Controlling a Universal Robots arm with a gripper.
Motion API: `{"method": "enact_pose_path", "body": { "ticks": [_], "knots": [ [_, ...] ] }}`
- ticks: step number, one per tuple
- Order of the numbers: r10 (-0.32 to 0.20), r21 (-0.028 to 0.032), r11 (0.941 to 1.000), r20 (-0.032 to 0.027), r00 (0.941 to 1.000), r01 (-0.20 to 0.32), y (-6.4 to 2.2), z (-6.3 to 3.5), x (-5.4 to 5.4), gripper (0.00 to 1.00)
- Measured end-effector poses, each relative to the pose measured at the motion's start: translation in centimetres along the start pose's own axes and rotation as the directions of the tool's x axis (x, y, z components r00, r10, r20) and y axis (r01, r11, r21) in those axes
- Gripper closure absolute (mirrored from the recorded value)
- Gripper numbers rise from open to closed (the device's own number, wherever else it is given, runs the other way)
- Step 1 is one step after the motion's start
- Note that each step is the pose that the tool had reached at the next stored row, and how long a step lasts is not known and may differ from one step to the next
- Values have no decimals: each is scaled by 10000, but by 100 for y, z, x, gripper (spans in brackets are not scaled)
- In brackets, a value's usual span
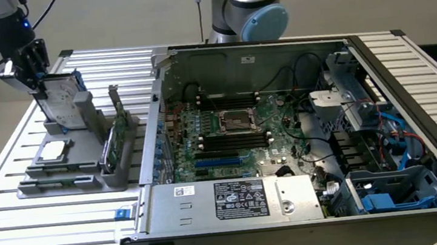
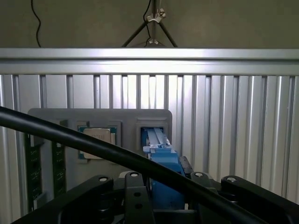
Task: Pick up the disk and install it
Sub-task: 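Pick up the disk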
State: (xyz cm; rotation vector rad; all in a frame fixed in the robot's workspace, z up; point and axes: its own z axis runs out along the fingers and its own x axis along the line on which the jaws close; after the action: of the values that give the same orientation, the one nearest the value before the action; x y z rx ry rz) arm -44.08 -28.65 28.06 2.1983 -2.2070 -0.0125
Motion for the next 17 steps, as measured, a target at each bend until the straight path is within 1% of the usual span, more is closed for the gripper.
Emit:
{"method": "enact_pose_path", "body": {
  "ticks": [8,13,17],
  "knots": [
    [29,0,10000,-35,10000,-29,4,0,9,61],
    [45,-1,10000,-86,10000,-45,4,0,13,61],
    [50,1,10000,-116,9999,-50,4,1,13,61]
  ]
}}
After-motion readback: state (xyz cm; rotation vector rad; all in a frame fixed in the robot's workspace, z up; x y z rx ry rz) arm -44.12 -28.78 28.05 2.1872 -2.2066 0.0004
